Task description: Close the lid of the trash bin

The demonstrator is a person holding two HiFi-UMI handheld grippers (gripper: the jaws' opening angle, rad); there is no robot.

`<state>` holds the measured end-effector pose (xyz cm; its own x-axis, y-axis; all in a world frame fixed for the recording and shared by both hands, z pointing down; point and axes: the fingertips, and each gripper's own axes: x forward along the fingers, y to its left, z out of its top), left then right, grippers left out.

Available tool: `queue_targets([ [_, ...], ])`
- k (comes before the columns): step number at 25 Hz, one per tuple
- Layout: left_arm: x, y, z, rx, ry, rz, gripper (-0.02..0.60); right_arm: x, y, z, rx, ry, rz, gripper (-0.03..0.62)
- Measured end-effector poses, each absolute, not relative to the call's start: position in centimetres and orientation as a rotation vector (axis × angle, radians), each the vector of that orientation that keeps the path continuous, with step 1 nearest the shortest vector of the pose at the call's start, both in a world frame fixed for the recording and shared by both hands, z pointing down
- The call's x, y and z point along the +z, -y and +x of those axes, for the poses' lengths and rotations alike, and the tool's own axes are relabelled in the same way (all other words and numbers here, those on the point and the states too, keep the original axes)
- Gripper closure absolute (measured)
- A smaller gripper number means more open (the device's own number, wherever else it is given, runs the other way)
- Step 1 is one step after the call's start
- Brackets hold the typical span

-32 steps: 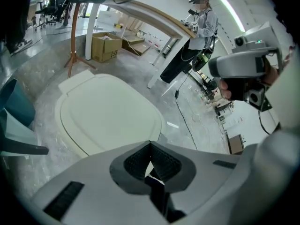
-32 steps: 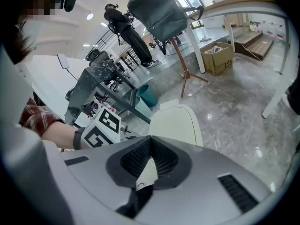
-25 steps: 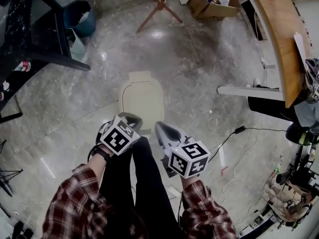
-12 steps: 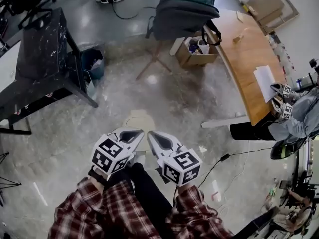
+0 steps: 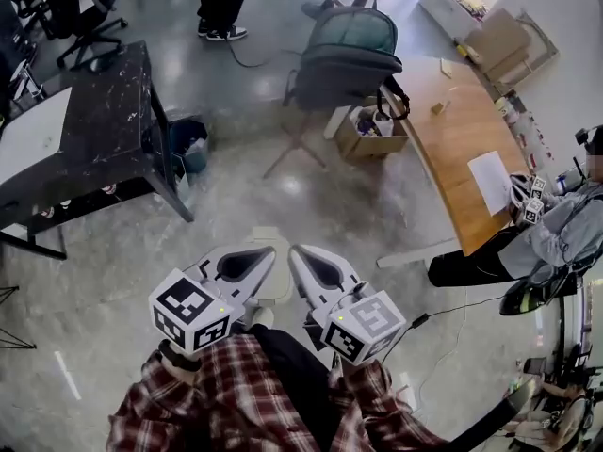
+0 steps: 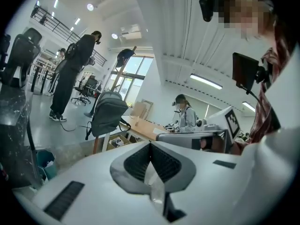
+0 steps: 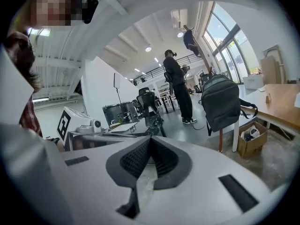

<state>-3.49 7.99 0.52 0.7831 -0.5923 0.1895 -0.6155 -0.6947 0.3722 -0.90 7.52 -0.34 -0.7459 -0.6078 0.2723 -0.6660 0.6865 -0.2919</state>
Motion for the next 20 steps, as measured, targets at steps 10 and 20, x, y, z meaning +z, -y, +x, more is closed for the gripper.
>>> queue_targets([
  [10, -2.4, -7.6, -4.4, 0.011, 0.982, 2.592, 0.571, -3.5, -7.7, -2.2, 0.462, 2.833, 0.953, 0.580],
  [20, -2.6, -7.5, -4.7, 0.015, 1.005, 2.588, 0.571, -3.3, -7.3, -2.8, 0.451, 2.825, 0.909, 0.580],
])
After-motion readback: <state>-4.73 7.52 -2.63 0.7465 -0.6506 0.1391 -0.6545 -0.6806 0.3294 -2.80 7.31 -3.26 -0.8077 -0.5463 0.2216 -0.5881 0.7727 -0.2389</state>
